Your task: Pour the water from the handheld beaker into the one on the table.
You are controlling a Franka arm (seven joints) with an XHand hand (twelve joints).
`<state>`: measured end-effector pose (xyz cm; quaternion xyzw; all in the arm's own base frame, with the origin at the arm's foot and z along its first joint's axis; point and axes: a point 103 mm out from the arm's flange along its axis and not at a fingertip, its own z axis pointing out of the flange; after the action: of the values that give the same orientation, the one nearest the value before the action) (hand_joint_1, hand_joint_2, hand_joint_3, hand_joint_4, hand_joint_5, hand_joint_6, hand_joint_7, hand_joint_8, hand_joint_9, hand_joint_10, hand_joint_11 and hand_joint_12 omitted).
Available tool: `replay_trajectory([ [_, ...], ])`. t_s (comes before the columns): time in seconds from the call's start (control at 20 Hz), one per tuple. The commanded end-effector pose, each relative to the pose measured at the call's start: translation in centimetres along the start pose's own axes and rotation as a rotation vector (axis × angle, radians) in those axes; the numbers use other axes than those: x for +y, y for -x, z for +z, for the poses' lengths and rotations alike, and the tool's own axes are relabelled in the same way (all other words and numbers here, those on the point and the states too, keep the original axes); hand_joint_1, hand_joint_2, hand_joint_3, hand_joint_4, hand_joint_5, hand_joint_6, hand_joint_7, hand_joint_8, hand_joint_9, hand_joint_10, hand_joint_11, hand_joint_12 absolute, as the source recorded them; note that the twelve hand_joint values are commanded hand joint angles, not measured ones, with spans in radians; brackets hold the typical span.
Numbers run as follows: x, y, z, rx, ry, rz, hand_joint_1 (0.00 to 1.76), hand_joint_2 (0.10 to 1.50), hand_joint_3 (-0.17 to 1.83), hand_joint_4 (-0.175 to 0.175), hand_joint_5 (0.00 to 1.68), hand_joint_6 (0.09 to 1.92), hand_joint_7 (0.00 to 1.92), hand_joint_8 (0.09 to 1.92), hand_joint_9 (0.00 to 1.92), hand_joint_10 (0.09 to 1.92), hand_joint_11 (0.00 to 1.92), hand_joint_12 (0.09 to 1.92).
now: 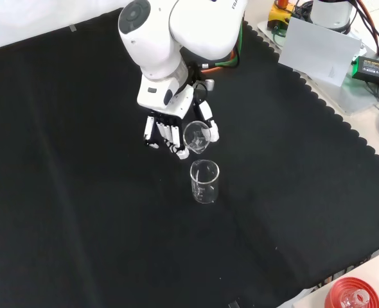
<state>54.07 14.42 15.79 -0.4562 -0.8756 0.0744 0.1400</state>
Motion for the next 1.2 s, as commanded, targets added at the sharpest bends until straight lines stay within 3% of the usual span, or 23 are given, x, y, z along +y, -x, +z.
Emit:
replay_trajectory([
  [0.05, 0.42, -0.77, 0.1, -0.03, -0.055, -0.01, 1.13, 0.71, 0.52, 0.175, 1.34, 0.49, 1.86, 0.09, 1.5, 0.11, 0.34, 1.32],
  [1.2, 1.24, -0.67, -0.36, -0.111, -0.214, 0.025, 1.14, 0.7, 0.54, 0.175, 1.34, 0.5, 1.87, 0.09, 1.5, 0.1, 0.33, 1.32],
])
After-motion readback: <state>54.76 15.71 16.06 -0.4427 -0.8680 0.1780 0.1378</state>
